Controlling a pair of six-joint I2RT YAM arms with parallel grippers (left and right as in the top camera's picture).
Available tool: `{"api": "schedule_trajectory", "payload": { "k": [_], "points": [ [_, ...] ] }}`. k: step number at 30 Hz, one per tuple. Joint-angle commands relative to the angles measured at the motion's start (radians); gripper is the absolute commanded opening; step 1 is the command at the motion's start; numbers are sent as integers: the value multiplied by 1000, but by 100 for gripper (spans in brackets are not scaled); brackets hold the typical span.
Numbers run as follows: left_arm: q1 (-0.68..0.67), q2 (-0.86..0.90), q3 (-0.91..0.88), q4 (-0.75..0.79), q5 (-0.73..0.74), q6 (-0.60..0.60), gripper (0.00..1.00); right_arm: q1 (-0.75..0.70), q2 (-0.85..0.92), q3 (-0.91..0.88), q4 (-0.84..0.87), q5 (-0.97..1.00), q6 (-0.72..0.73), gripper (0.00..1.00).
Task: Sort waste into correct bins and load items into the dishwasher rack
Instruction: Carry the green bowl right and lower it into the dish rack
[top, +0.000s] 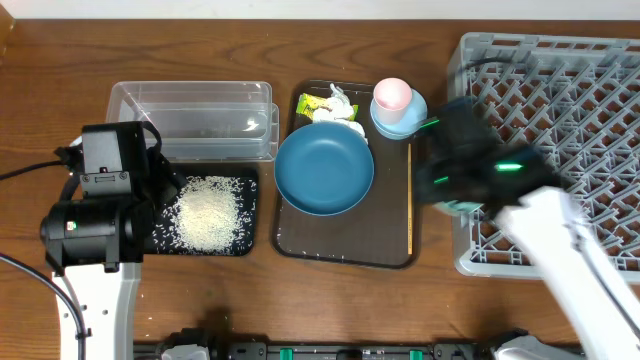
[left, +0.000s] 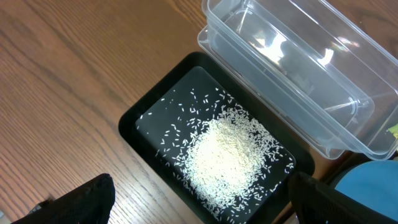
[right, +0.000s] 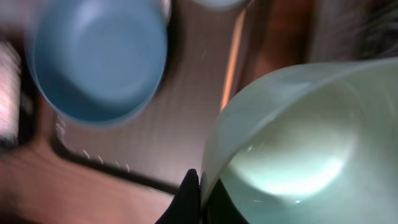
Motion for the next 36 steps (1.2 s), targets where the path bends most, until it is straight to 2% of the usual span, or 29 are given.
{"api": "schedule_trajectory", "payload": {
  "k": [1,7,14,19,25,31,36],
  "points": [
    [5,5,12,-4,-23,2,91,-235,-72,16,23,-268,-193,1],
    [5,5,12,-4,-23,2,91,-652,-68,5,82,-646,-346,1],
    [5,5,12,-4,-23,2,91,-906,41,-1,135,-843,-383,1],
    [5,5,12,-4,-23,2,91,-1015,157,-1,212,-999,-383,1],
    [5,5,12,-4,-23,2,91,-1119,315,-1,351,-1079,-372,1],
    [5,5,12,-4,-23,2,91,-1184,476,-1,455,-1261,-375,1],
    [5,5,12,-4,-23,2,91,-1205,607,-1,470,-1446,-423,1]
  ]
}}
